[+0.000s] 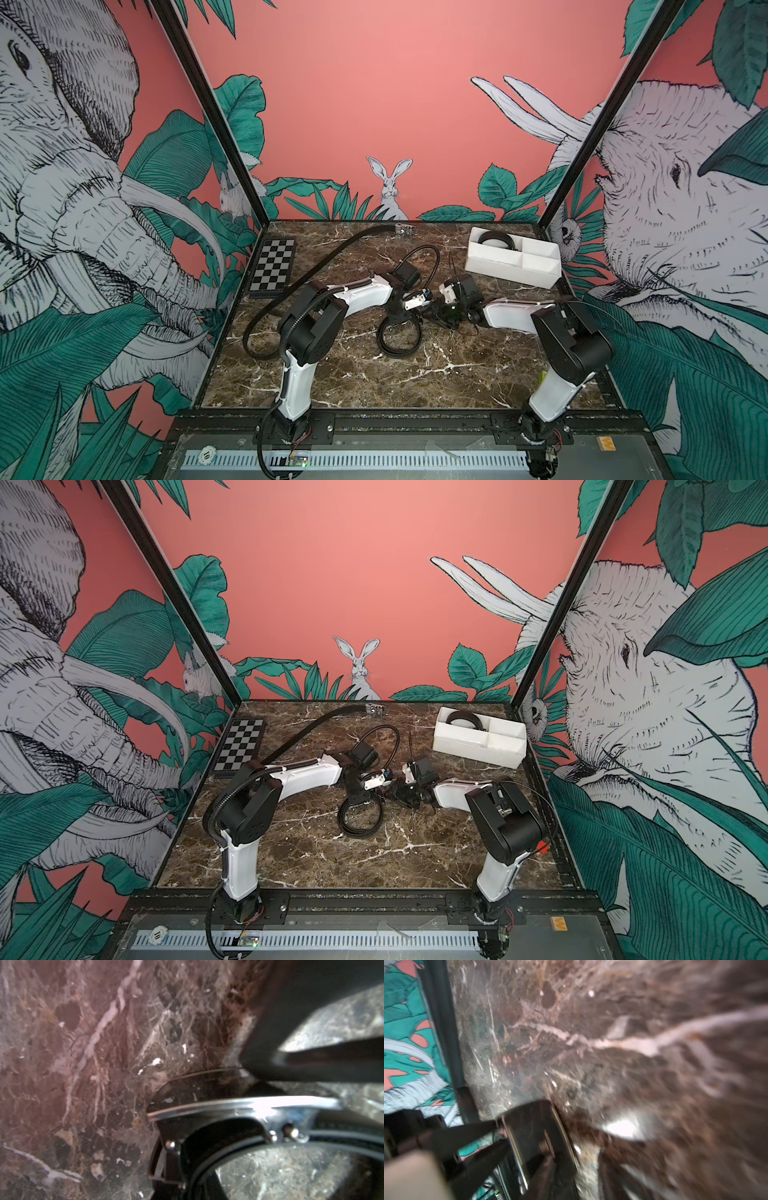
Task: Place the belts into the storage roll
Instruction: Roll the belt at the center of the board.
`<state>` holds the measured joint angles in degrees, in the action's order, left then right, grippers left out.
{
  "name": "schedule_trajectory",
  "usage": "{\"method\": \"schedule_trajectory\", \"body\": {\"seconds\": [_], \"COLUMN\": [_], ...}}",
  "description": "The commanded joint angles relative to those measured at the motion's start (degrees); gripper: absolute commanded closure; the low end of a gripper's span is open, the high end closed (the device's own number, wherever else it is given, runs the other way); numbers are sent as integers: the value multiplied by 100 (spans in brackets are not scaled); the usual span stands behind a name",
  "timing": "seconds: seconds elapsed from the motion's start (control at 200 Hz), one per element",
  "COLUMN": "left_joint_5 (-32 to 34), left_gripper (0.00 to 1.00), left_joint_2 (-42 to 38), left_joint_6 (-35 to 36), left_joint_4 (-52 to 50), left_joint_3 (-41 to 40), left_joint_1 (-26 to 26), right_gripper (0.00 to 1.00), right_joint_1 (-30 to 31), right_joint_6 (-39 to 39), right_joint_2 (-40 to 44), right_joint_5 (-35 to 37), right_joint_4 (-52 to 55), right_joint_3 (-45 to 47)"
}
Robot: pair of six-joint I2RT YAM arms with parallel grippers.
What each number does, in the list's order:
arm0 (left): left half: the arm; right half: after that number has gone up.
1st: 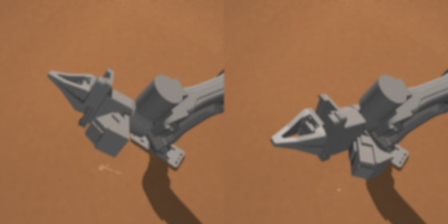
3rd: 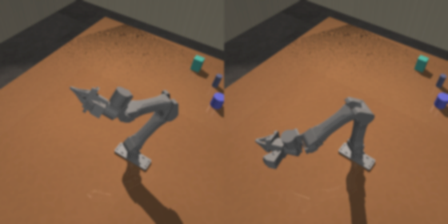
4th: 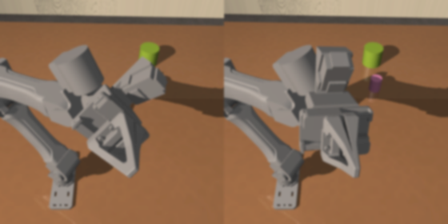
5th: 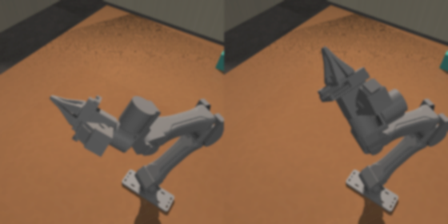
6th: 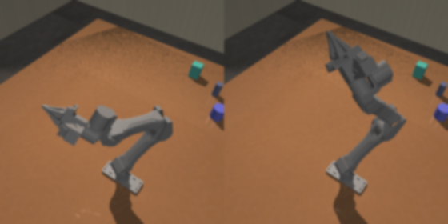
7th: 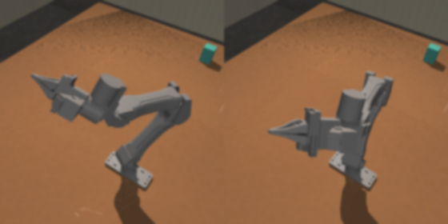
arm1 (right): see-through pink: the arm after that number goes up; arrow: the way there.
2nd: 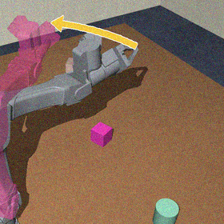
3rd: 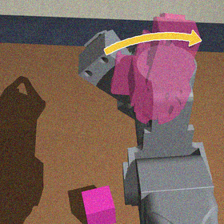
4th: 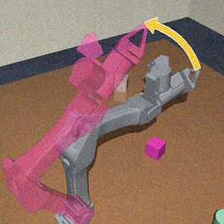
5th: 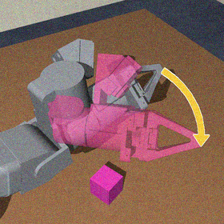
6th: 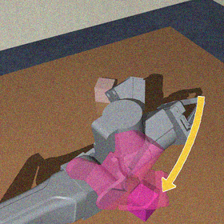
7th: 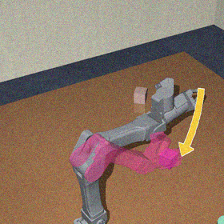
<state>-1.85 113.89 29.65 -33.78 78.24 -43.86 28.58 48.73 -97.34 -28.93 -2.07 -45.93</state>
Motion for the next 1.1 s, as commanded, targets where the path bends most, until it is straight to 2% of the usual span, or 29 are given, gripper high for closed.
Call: {"method": "schedule_trajectory", "body": {"seconds": [0.0, 0.135, 0.255, 0.405, 0.495, 0.715, 0.81, 0.9, 1.095], "left_joint_5": [17, 73, 112, 95, 63, -65, -111, -151, -178], "left_gripper": [100, 100, 100, 100, 100, 100, 100, 100, 100], "left_joint_2": [20, 63, 107, 207, 303, 595, 699, 748, 792], "left_joint_6": [166, 324, 404, 506, 537, 630, 624, 595, 551], "left_joint_4": [380, 383, 364, 364, 364, 260, 188, 205, 238], "left_joint_3": [-106, -82, 13, 152, 297, 797, 961, 1017, 1065], "left_joint_1": [-9, -10, -9, -9, -10, -9, -9, -9, -14], "right_gripper": [53, 43, 38, 28, 26, 27, 32, 41, 51], "right_joint_1": [39, -6, 3, 19, 32, 121, 186, 274, 574], "right_joint_6": [-971, -1928, -2630, -3278, -3514, -3021, -2636, -2160, -1684], "right_joint_2": [492, 963, 1369, 1744, 1740, 1453, 1197, 927, 761], "right_joint_5": [544, 1072, 1438, 1415, 1315, 1103, 913, 795, 1084], "right_joint_4": [900, 1171, 746, -331, -622, -997, -789, -575, -206], "right_joint_3": [90, 233, 603, 1137, 1235, 1140, 886, 722, 685]}}
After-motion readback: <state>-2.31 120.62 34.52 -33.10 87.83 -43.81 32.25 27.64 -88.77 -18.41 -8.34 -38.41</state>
